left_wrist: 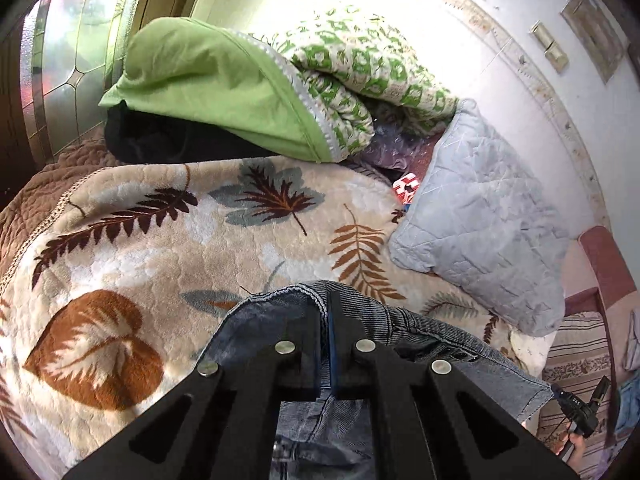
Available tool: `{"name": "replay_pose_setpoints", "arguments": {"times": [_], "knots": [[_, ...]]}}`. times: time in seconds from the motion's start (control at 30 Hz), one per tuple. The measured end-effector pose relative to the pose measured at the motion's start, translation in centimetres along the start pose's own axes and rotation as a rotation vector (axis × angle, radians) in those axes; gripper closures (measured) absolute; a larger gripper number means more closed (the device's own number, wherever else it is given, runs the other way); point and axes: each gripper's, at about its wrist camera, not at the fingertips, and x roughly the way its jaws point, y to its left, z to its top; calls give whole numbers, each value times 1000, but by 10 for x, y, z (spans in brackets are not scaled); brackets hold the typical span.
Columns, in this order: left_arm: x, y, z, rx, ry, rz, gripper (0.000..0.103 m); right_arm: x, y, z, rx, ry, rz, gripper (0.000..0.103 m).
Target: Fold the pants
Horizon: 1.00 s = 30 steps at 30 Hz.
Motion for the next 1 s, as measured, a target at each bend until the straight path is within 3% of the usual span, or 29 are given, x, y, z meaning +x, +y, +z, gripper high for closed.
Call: {"name": "replay_pose_setpoints", "arguments": {"times": [0.2,0.43,0.57,0.67,0.73,0.8,1.0], "knots": [[-82,17,-58,-8,-29,-51,101,-91,-19,-51,36,-58,51,87],[-102,68,-134,-24,79,-6,100,-143,-70,-159,98,-12,28,87],[-89,83,-158,-30,154,30,100,-131,-92,-207,141,118,93,87],[-84,84,-164,-31,164,44,100,-116,-91,-217,190,135,160,81],[-85,83,-164,-36,157,45,100,-101,-91,-217,281,150,235,67],[-87,83,-162,-43,153,42,100,-85,-94,-215,388,168,283,42],[-83,83,-160,-57,145,51,100,-40,-97,-216,606,207,321,42]]}}
